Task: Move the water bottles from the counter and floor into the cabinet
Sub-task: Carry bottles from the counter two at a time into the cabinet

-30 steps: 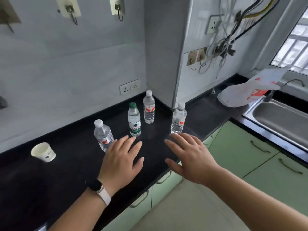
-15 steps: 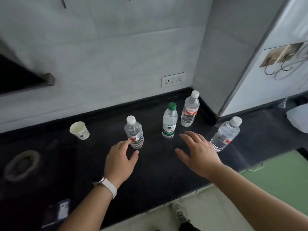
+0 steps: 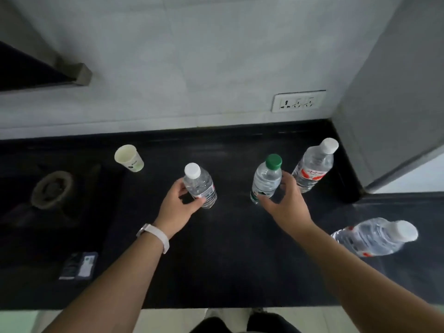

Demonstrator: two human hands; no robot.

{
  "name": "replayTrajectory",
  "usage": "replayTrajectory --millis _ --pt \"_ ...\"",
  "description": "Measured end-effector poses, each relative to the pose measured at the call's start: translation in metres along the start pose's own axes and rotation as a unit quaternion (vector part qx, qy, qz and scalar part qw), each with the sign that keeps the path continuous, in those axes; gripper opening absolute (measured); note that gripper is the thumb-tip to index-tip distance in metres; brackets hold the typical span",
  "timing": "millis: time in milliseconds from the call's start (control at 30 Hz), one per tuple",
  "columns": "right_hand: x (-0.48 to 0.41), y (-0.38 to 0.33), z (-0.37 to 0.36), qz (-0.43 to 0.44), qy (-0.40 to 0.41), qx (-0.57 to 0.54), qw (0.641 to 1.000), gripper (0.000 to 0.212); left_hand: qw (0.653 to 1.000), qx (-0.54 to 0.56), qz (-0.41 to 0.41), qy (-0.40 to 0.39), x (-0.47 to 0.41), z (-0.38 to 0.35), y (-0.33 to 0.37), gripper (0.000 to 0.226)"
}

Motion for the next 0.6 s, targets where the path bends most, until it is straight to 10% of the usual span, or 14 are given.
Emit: replayTrajectory --millis 600 --pt "-0.032 -0.017 -0.028 0.008 -0.068 -0.068 0.995 0.059 0.982 0.117 0.047 0.14 0.036 -0.022 -0.004 0.055"
Point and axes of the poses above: each hand's wrist, its own x-axis away from the middle knuckle, its own z-axis out of the back of the hand, y = z × x, the point moved 6 cm from there along -x, towards the middle knuckle, and after that the axes turned 2 degrees about -x, right-handed, at the moved point
